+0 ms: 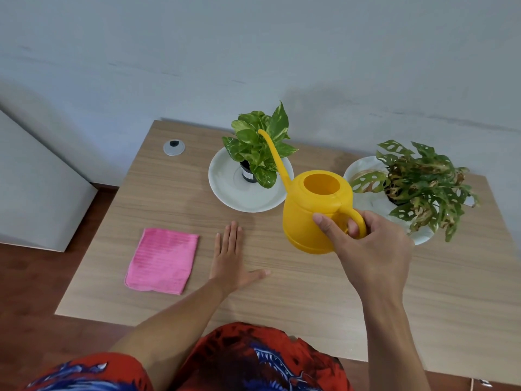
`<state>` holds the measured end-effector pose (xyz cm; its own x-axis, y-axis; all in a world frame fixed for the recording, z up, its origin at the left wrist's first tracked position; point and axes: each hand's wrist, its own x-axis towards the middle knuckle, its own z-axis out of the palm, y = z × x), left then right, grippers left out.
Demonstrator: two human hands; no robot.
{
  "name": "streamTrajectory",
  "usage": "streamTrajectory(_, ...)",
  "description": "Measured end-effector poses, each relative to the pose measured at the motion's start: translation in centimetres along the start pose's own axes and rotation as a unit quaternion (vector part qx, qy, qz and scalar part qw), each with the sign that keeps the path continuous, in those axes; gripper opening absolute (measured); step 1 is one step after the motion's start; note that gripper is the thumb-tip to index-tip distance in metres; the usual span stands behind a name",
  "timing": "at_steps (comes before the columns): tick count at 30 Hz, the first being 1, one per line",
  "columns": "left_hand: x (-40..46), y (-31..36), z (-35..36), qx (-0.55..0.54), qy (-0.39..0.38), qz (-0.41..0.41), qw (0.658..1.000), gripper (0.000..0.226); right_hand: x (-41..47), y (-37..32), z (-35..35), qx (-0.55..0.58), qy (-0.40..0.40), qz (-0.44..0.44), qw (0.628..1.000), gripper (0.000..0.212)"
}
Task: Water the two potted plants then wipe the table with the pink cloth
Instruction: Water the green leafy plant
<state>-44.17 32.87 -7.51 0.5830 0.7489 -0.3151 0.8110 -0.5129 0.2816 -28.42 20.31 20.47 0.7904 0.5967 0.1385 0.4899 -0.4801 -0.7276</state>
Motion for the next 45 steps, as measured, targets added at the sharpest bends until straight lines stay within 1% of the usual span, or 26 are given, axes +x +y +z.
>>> streamTrajectory(13,-0.3,0.2,-0.6,-0.017,-0.001,0.005,1.0,0.142,2.6,-1.3,0.2,-0.011,0.011,0.0,1.0,0.061)
streamTrajectory(33,-0.5,0.5,-1.2,-0.024,-0.008,-0.005,1.0,0.142,3.3,-3.4,1.6,-0.01,-0.018,-0.02,1.0,0.063)
streamTrajectory(42,-0.5,0.5,-1.2,-0.011,-0.013,-0.007,1.0,0.142,4.6,-3.8,1.9,-0.039,-0.017,-0.003,0.999,0.062)
streamTrajectory(45,-0.5,0.5,-1.2,-0.006,-0.012,-0.004,1.0,0.142,5.0,-3.8,1.9,-0.033,-0.011,-0.001,0.999,0.062)
